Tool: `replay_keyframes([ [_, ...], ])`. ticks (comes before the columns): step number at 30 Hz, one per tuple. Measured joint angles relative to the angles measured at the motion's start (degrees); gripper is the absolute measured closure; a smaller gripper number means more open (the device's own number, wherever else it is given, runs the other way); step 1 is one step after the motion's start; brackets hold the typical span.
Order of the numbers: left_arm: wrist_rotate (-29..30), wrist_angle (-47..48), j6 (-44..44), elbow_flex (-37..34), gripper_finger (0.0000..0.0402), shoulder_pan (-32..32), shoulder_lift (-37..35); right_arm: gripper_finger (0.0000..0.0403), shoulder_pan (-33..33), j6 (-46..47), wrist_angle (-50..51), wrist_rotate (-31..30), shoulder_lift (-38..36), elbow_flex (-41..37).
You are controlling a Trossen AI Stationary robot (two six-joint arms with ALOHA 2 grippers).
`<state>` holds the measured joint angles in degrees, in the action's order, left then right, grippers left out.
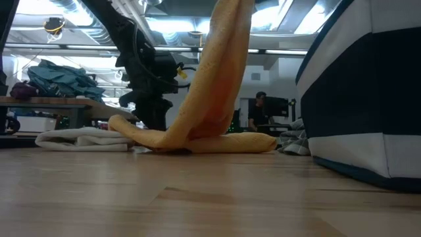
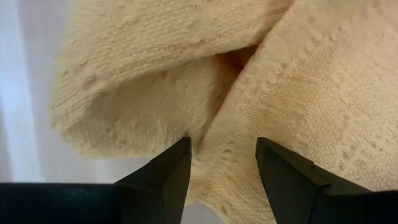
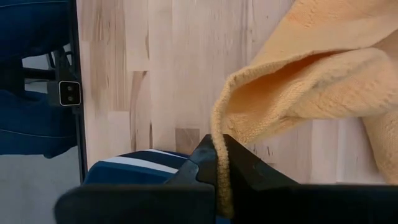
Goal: Fold towel
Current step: Fold the yellow towel
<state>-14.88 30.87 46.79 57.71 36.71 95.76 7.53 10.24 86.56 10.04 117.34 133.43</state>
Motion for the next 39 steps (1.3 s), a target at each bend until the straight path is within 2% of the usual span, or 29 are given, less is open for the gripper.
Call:
replay_keyframes([
  [6, 0.07, 0.02, 0.17, 0.0, 0.0229, 0.0, 2.81, 0.0391, 0.0, 0.0, 0.04, 0.02, 0.0, -0.02],
  [16, 0.22, 4.37, 1.58, 0.0, 0.0235, 0.0, 3.09, 0.0391, 0.0, -0.02, 0.06, 0.02, 0.0, -0.02],
  [22, 1.56, 4.6, -3.1, 0.0, 0.0303, 0.0, 3.09, 0.0391, 0.0, -0.05, 0.11, -1.18, 0.0, -0.02],
  [28, 3.05, 5.0, -9.13, 0.0, 0.0392, 0.0, 3.09, 0.0391, -0.04, -1.62, 1.33, -7.71, 0.0, -0.02],
  [39, 3.7, 6.24, -12.97, 0.89, 0.0397, 0.13, 0.98, 0.0391, -1.84, -1.73, 3.34, -16.96, 0.0, -0.02],
])
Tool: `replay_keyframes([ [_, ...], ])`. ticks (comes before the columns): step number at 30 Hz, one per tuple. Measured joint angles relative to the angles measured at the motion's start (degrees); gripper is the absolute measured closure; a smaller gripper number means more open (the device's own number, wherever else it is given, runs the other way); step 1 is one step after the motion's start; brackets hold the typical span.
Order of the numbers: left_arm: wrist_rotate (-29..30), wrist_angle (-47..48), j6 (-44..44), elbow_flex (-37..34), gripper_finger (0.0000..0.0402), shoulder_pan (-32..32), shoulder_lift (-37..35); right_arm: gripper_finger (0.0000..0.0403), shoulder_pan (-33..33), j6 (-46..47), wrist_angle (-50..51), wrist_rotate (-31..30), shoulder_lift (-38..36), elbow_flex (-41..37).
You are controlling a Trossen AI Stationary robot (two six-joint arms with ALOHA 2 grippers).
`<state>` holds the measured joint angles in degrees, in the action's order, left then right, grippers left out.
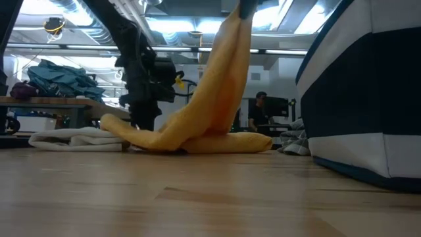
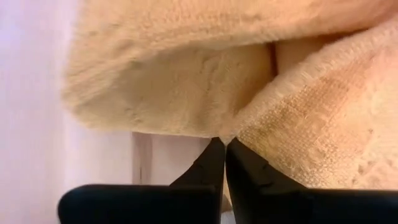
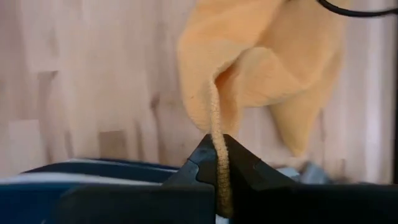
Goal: Fold towel
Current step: Fold the yellow towel
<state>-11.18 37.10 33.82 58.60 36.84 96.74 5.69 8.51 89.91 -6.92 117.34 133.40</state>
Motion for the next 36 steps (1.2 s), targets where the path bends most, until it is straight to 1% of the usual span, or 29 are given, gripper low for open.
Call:
replay_keyframes([
  [7, 0.11, 2.22, -0.43, 2.5, 0.04, 0.0, -5.88, 0.0391, -5.94, 0.01, 0.08, -5.32, 0.0, 0.0],
  [12, 0.84, 4.96, 0.66, 4.91, 0.04, 0.0, -11.47, 0.0391, -12.22, -2.35, 0.09, -5.53, 0.0, 0.0],
  [15, 3.43, 6.11, 0.68, 6.58, 0.0401, 0.0, -15.08, 0.0391, -16.47, -4.04, 0.11, -5.4, 0.0, 0.0],
  [17, 6.71, 6.04, 0.82, 7.43, 0.0401, 0.0, -17.47, 0.0391, -19.41, -4.55, 0.11, -5.34, 0.0, 0.0],
  [19, 11.57, 4.94, 1.3, 8.15, 0.0401, 0.0, -19.75, 0.0391, -22.46, -5.02, 0.11, -5.38, 0.0, 0.0],
  [23, 22.48, -0.06, 1.35, 8.89, 0.0401, 0.0, -23.26, 0.0391, -28.18, -6.74, -0.49, -5.36, 0.0, 0.0],
  [26, 27.31, -6.59, 2.45, 9.01, 0.0401, 0.04, -25.05, 0.0391, -32.01, -7.33, -2.84, -4.78, 0.0, 0.0],
  [31, 31.2, -17.78, 4.02, 9.01, 0.0401, 0.16, -25.61, 0.0391, -36.99, -7.34, -7.14, -0.45, 0.0, 0.0],
  [36, 31.58, -25.42, 5.89, 9.01, 0.0401, 0.75, -25.61, 0.0391, -39.99, -7.33, -10.74, 7.24, -0.05, 1.55],
])
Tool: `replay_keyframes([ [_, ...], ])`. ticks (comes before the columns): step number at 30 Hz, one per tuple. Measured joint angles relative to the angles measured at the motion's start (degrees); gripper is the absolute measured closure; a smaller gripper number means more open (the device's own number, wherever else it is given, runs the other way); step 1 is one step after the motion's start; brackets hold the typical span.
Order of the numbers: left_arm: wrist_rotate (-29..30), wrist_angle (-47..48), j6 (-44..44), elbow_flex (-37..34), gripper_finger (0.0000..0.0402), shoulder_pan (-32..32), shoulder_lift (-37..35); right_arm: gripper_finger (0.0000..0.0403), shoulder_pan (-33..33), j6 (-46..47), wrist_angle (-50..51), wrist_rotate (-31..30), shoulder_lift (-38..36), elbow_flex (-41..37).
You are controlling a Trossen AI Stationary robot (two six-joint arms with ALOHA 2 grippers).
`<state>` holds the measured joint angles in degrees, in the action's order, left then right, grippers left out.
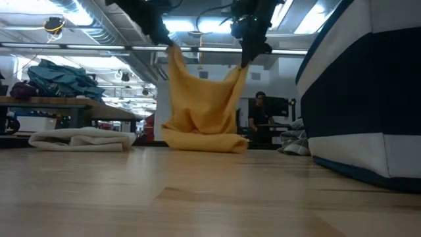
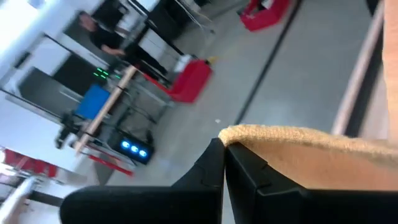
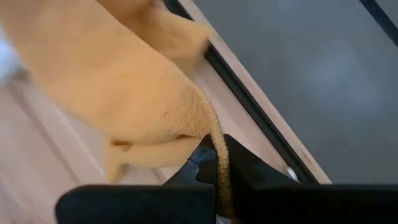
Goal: Fold towel
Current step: Fold the yellow towel
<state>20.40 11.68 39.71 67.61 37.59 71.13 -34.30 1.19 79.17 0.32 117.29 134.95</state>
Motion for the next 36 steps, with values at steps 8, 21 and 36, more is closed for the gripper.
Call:
replay_keyframes([
  [8, 0.8, -11.87, 1.83, 0.0, 0.0401, 3.63, 0.02, 0.0391, -2.51, 0.0, -11.44, 4.28, -4.7, 0.03],
  [21, 0.95, -32.7, -3.61, 0.0, 0.0401, 8.74, 0.02, 0.0391, -3.72, 0.0, -36.64, -2.8, -12.89, 0.03],
  [36, 0.58, -51.53, -16.33, 5.53, 0.0401, 8.72, 0.07, 0.0391, -3.61, 0.29, -60.95, -1.59, -16.34, 0.03],
])
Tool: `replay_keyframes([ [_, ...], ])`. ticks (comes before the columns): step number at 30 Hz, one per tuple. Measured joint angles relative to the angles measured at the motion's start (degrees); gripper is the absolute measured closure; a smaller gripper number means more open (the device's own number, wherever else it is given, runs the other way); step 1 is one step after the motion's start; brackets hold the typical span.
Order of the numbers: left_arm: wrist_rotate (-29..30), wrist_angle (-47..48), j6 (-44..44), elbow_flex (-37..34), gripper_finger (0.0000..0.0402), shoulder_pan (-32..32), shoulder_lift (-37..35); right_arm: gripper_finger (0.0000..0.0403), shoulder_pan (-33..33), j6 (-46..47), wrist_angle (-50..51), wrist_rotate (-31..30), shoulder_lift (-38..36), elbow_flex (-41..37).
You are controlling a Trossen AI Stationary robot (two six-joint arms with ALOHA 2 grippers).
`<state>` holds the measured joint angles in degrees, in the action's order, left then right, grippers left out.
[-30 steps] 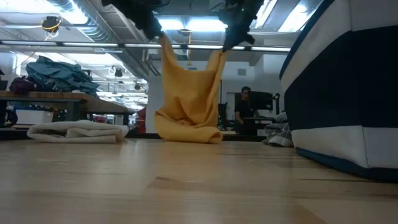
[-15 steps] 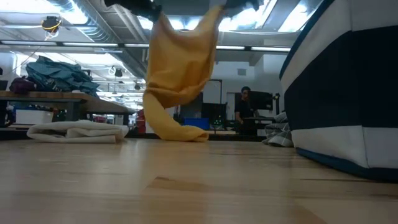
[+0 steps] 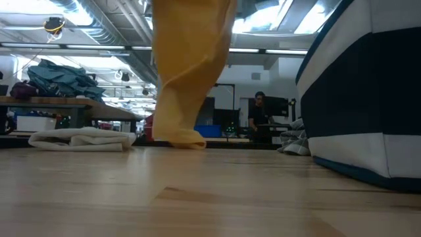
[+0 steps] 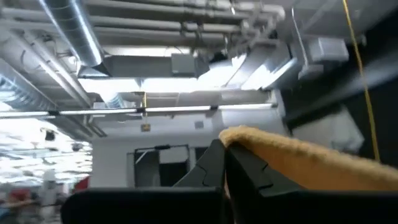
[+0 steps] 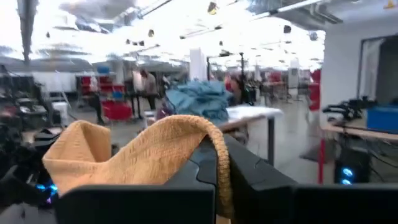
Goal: Fold towel
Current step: Fold the yellow towel
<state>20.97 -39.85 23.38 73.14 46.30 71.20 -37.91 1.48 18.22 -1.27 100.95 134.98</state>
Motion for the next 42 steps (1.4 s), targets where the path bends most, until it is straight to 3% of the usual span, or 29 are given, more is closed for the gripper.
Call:
replay_keyframes([
  [12, -2.62, 0.75, -12.1, 7.97, 0.0401, 2.94, 0.07, 0.0391, 0.0, 2.75, -13.08, 1.96, -0.24, 0.0],
  [23, -4.84, 0.71, -30.28, 10.77, 0.0401, 7.06, 3.82, 0.0391, 0.02, 1.48, -19.65, 0.96, -0.24, 0.0],
  [34, -5.36, -3.85, -27.0, 10.83, 0.0401, 7.57, 4.76, 0.0391, 0.0, 1.17, -18.49, 0.04, -0.24, 0.0],
  [42, -5.62, -6.46, -30.96, 12.53, 0.0401, 8.72, 4.61, 0.0391, 0.04, 1.16, -19.68, -1.49, -0.2, 0.0],
])
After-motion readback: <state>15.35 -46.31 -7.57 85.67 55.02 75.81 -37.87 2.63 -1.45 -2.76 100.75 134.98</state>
